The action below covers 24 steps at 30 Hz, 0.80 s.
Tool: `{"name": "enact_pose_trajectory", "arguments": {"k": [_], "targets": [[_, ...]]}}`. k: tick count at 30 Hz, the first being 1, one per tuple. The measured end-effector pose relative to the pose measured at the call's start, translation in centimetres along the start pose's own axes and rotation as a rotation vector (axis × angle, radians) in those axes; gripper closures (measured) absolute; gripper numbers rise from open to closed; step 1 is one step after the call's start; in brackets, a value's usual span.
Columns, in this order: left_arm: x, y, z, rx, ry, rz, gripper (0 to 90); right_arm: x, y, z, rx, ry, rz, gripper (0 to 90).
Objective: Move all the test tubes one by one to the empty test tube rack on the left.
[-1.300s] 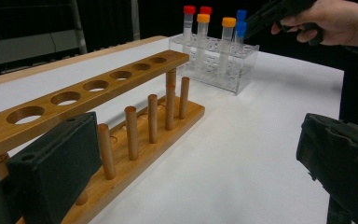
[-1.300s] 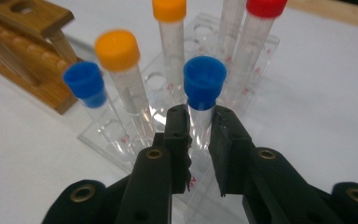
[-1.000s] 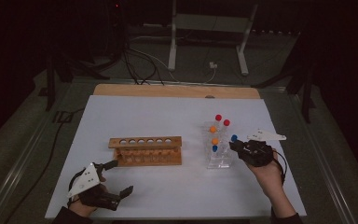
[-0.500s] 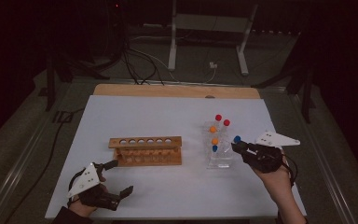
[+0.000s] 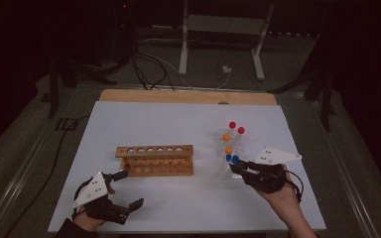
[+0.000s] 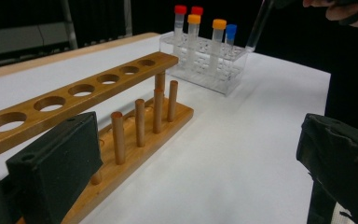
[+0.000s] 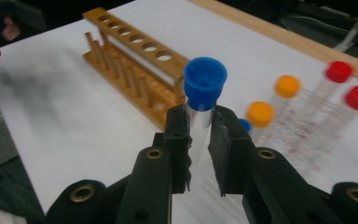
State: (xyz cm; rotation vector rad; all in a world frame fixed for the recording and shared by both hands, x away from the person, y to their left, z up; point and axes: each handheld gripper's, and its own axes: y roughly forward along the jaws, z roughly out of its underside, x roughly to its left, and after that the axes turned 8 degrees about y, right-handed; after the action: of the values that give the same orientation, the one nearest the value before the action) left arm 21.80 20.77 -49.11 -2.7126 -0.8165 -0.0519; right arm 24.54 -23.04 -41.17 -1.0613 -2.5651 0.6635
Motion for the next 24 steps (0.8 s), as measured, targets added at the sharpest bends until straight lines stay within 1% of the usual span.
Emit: {"name": "enact_pose_trajectory", "arguments": {"k": [2, 3, 5, 6, 7, 9, 12, 13, 14, 16, 20, 24], "targets": [[-0.3, 0.1, -0.2, 0.01, 0.005, 0.009, 0.5, 0.7, 0.7, 0.1, 0.019, -0.018, -0.018, 76.8], [-0.4, 0.2, -0.4, 0.007, 0.005, 0.016, 0.5, 0.7, 0.7, 0.1, 0.019, -0.018, -0.018, 76.8], [-0.7, 0.4, -0.8, 0.008, -0.007, 0.028, 0.5, 1.2, 1.3, 0.3, 0.028, -0.026, -0.032, 76.9], [-0.8, 0.5, -1.0, 0.005, -0.006, 0.027, 0.5, 1.2, 1.3, 0.3, 0.028, -0.026, -0.032, 76.9], [-0.9, 0.6, -1.4, 0.001, -0.009, 0.033, 0.5, 1.4, 1.7, 0.5, 0.034, -0.033, -0.04, 76.9], [-1.0, 0.9, -2.0, -0.011, -0.019, 0.053, 0.5, 1.7, 2.2, 0.7, 0.044, -0.041, -0.049, 76.9], [-1.2, 1.3, -3.0, -0.007, -0.011, 0.077, 0.5, 1.9, 2.6, 0.9, 0.05, -0.042, -0.057, 76.8], [-1.3, 1.5, -3.3, -0.007, -0.008, 0.092, 0.5, 2.0, 2.8, 1.0, 0.055, -0.044, -0.06, 76.9], [-1.3, 1.8, -3.6, -0.005, -0.004, 0.097, 0.5, 2.2, 3.2, 1.2, 0.063, -0.05, -0.068, 76.8], [-1.4, 2.4, -4.1, -0.005, -0.003, 0.13, 0.6, 2.4, 3.3, 1.2, 0.068, -0.053, -0.073, 76.9], [-1.8, 3.7, -5.1, 0.001, 0.003, 0.162, 2.3, 3.0, 3.9, 1.4, 0.081, -0.067, -0.088, 76.8], [-2.3, 5.1, -6.1, -0.011, 0.018, 0.202, 5.5, 3.5, 4.2, 1.5, 0.09, -0.077, -0.099, 76.9]]}}
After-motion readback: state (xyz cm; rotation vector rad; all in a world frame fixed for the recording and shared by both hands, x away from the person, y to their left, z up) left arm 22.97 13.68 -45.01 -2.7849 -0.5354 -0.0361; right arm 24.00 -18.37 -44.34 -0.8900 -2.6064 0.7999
